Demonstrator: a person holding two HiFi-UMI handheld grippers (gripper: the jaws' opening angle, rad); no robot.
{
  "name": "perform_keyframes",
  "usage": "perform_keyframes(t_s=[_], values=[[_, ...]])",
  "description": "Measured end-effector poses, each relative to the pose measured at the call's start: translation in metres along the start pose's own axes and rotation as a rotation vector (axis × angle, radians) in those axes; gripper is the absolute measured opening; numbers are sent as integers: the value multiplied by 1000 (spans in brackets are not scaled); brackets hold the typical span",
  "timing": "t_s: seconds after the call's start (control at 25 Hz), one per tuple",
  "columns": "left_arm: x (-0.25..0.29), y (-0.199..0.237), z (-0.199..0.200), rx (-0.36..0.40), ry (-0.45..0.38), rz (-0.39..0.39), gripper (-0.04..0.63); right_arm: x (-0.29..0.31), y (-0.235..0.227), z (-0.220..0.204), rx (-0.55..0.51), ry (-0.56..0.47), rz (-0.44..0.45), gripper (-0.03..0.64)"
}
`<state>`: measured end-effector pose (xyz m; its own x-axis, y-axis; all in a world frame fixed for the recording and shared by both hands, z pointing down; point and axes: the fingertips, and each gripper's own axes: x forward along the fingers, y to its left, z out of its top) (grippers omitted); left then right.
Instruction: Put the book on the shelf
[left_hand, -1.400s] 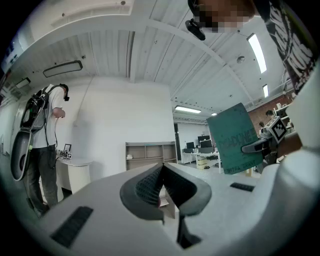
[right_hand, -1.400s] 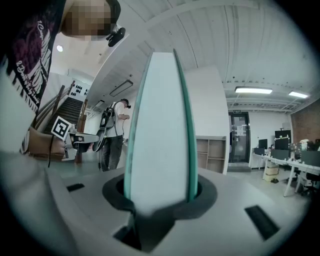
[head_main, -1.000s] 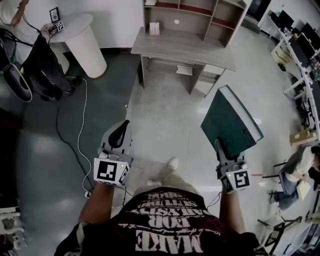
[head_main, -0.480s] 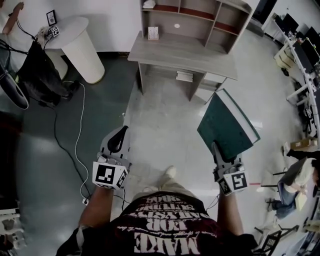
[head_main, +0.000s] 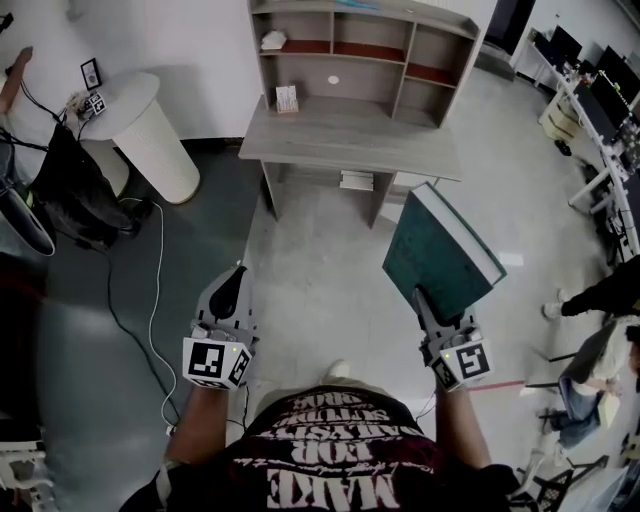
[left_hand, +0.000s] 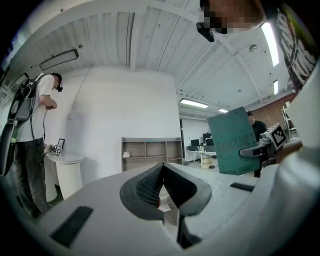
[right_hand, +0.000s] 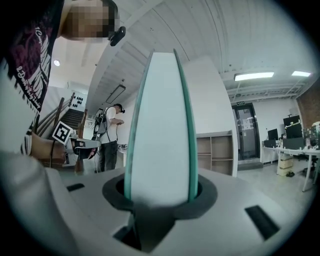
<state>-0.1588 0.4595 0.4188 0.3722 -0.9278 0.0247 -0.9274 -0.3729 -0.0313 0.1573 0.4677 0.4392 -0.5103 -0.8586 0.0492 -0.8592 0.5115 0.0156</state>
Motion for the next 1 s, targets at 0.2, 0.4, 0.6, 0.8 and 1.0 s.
perform_keyframes(t_s=[0.2, 0.4, 0.6, 0.8, 1.0], values=[[31, -10, 11, -38, -25, 0, 6, 8, -30, 0, 7, 1, 5, 166], [37, -6, 11, -125, -32, 38, 6, 22, -46, 2, -26, 1, 39, 166], [30, 7, 0, -110, 12, 78, 6, 30, -44, -1, -6, 1, 53, 167], [33, 12, -10, -141, 37, 61, 6, 38, -32, -6, 6, 19, 64, 167], [49, 22, -10, -133, 37, 26, 6, 52, -32, -2, 15, 14, 48, 167]])
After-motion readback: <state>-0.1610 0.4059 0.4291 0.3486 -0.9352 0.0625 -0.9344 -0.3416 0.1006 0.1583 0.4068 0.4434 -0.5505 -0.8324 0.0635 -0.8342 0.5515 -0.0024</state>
